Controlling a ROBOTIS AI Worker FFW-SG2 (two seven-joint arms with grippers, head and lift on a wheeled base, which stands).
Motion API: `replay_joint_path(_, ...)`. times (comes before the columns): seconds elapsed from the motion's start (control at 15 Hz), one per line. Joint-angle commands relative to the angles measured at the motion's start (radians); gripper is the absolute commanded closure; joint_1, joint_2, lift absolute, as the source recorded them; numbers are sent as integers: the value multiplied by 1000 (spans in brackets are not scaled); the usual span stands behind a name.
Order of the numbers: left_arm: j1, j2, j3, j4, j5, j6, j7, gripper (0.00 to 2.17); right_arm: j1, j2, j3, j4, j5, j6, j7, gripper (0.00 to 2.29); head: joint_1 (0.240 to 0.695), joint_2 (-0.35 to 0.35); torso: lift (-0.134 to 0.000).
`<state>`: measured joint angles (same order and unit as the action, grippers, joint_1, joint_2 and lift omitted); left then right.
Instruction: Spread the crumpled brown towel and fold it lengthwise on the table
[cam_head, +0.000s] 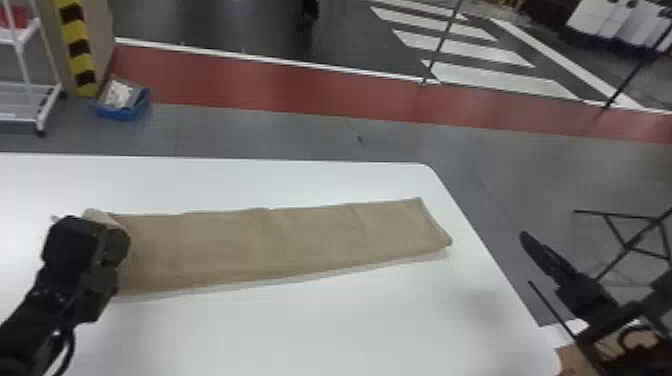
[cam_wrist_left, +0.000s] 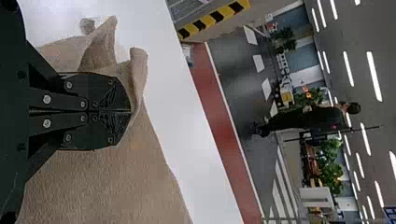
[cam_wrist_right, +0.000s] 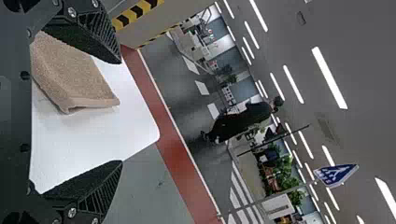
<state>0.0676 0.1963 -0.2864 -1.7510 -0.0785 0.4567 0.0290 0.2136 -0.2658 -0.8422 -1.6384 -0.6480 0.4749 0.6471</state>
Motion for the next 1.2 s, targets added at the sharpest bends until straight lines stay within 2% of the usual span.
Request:
replay_joint_path(0.0, 0, -11, -59, -1, -1, 0, 8, 1406, 3, 0, -12, 6, -1, 0, 3, 134, 695, -350, -125)
replay_joint_path(0.27, -5, -11, -37, -36, -14, 12, 12, 1406, 6, -4, -51, 32, -5, 0, 34, 134, 695, -350, -125)
replay_joint_path(0.53, 66, 0, 90, -150, -4, 27, -3, 1406, 6, -3, -57, 40, -7, 9, 40, 134, 695, -350, -125)
replay_joint_path(0.73, 144, 8, 196, -237, 13, 37, -9, 1406, 6, 11, -44, 23, -9, 18, 46, 134, 695, -350, -125)
replay_joint_path(0.87, 181, 29, 248, -243, 26, 40, -35, 1406, 6, 17, -35, 15, -7, 18, 46, 134, 695, -350, -125)
replay_joint_path(1.0, 190, 58, 263, -216, 28, 40, -47, 1406, 9, 28, -31, -4, -7, 43, 46, 134, 695, -350, -125)
replay_joint_path(1.13, 192, 61, 277, -182, 25, 40, -64, 1406, 13, 39, -32, -27, -5, 55, 46, 134, 695, -350, -125)
